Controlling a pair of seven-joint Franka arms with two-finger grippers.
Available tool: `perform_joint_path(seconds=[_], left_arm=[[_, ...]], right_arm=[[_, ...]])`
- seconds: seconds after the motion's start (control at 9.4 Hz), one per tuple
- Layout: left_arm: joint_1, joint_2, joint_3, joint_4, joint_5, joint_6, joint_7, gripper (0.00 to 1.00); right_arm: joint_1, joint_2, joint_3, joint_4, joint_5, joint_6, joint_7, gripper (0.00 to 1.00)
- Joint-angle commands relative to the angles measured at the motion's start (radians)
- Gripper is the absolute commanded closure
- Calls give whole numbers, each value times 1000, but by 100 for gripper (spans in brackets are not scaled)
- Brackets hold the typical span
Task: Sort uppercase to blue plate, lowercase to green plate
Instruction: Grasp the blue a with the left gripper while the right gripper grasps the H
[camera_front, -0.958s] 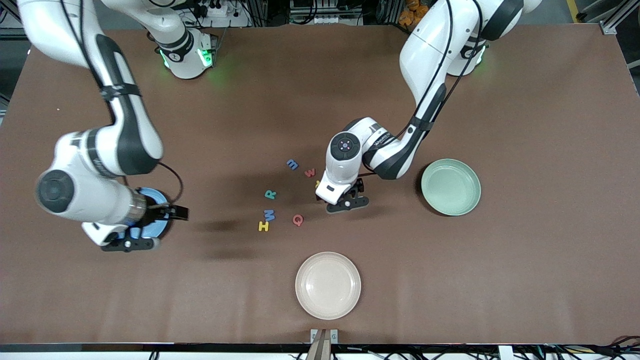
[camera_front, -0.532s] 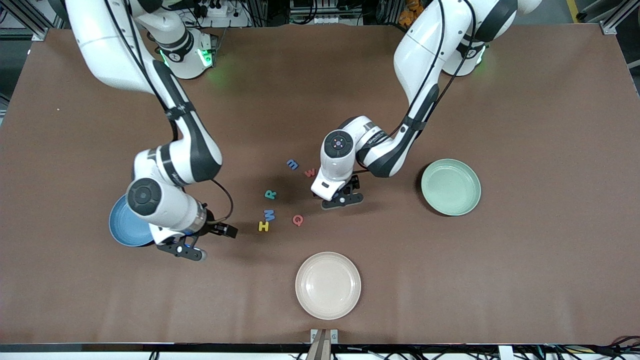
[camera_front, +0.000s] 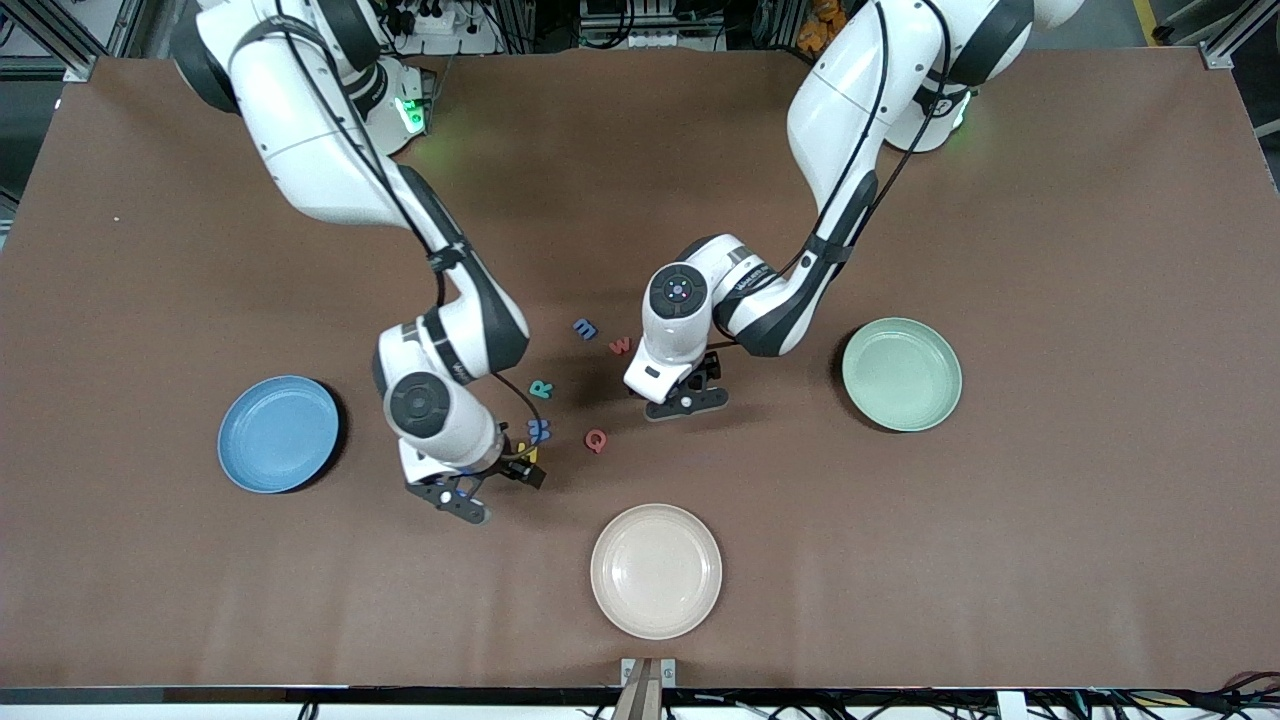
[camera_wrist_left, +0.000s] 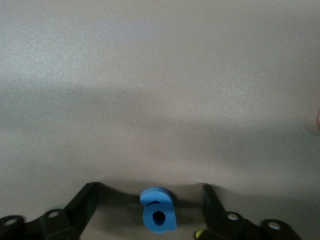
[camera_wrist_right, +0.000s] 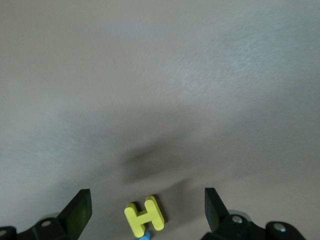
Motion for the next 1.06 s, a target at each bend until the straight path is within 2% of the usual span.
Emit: perform_joint_path(seconds=[0.0,0.11,0.21,0.43,0.75,0.96], left_arm=[[-11,3,5,7,19,-3,-65,30],[-11,1,1,6,19,-8,-101,32],[-11,-4,-4,4,18,-14,-146,39],[-11,-10,-22,7,16,-52,-165,41],[-11,-11,-22,7,8,-72,-171,47],[-11,-10,-24,9,19,-74,-166,51]], right_arm=[[10,26,-5,29,-81,-17,-49,0],[9,26,-1,21,-76,-20,-70,0],[9,25,7,20,-54,-22,-72,0],[6,19,25,0,-9,-22,-77,0],[-20,11,85,-19,-7,-14,-90,0],[-22,9,85,-31,-9,-14,-101,0]])
